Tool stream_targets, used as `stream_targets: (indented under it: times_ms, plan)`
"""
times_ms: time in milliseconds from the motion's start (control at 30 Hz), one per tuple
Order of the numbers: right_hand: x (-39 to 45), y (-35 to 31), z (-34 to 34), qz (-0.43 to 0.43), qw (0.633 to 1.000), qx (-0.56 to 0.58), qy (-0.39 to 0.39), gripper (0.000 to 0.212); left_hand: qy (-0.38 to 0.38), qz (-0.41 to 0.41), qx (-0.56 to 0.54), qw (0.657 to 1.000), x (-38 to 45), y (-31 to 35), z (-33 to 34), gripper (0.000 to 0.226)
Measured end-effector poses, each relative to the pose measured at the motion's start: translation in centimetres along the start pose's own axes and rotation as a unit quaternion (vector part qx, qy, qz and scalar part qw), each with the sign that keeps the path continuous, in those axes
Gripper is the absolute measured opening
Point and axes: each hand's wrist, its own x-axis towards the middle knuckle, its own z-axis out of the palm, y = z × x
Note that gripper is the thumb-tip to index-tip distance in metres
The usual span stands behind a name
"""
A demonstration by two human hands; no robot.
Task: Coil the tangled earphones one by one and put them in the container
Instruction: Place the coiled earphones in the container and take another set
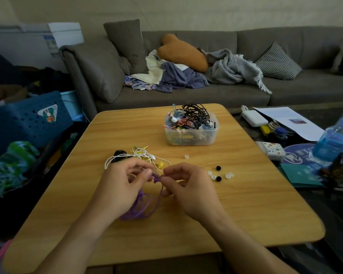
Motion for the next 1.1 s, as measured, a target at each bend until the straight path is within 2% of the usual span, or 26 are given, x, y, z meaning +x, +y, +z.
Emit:
stream_targets:
  times_ms: [100,267,333,500,633,767,867,1000,1100]
  plan:
    - [0.2,0.2,-0.1,-0.017,0.999,-0.029,0.007,0.015,0.018,-0.015,-0.019,1.000,0.0,-0.3,0.0,0.022]
    - [0.2,0.3,0.0,-0.029,0.999,-0.014,0.026,0.029,0.019,-0.038,-0.012,0.999,-0.2,-0.6,0.1,0.028]
    - [0.3,0.2,-0.2,-0.041,0.998,-0.002,0.038,0.025,0.004,-0.044,-0.032,0.998,-0.2,-0.4,0.1,0.018]
    - [0.5,0.2,-0.4,-0.032,0.999,-0.005,0.023,0.004,0.000,-0.070,-0.075,0.995,-0.1,-0.2,0.2,0.013]
    - [0.6,0.2,-0.3,-0.022,0.999,0.005,0.024,0.010,-0.017,-0.098,-0.142,0.985,-0.2,0.1,0.2,0.012]
    - [0.8,0.4,-0.2,0.050,0.998,0.037,-0.026,0.032,-0.027,-0.107,-0.233,0.966,-0.2,0.2,0.3,0.018]
    - [0.9,0.4,0.0,0.114,0.985,0.111,-0.062,0.037,-0.049,-0.127,-0.277,0.951,-0.2,0.2,0.3,0.028]
    - [0.7,0.2,-0.3,0.116,0.976,0.139,-0.123,0.044,-0.111,-0.129,-0.273,0.947,-0.3,0.2,0.2,0.043]
    - [0.4,0.3,-0.3,0.096,0.976,0.141,-0.133,0.034,-0.154,-0.127,-0.290,0.936,-0.5,0.5,0.2,0.032]
